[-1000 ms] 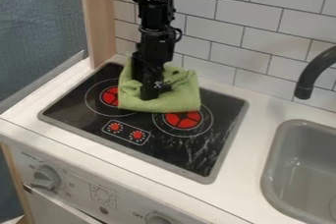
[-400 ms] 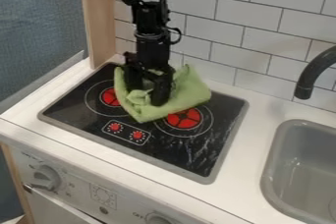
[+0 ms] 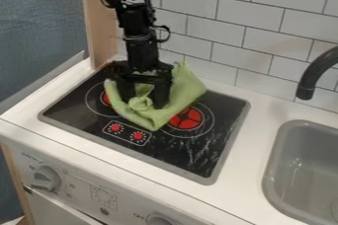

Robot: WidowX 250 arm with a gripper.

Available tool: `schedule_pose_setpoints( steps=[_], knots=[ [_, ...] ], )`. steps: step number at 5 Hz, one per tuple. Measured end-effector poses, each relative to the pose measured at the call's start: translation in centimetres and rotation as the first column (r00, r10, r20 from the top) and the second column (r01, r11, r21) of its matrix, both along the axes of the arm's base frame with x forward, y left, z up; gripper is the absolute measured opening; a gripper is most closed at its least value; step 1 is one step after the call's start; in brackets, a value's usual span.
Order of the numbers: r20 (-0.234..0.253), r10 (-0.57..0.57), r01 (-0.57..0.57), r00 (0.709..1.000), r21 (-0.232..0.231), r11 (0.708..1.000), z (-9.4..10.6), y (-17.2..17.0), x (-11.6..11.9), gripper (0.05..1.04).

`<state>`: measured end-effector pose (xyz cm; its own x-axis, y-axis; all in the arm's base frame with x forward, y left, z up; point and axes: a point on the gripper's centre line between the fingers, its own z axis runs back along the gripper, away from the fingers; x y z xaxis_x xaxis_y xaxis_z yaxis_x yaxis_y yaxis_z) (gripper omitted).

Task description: Rotate the folded cloth counter clockwise

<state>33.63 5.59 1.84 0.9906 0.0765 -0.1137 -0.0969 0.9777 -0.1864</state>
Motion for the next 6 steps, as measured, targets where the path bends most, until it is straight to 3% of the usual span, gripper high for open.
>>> schedule_pose_setpoints(
  steps=[3, 4, 6],
  knots=[
    [-0.014, 0.005, -0.005, 1.0, -0.028, 1.0, 0.7, 0.5, -1.6, 0.999],
    [0.026, -0.027, 0.027, 0.999, -0.018, 0.999, 2.2, 0.5, -1.8, 0.999],
    [0.164, -0.128, 0.127, 0.978, 0.017, 0.992, 6.7, 0.3, -2.2, 0.998]
  ],
)
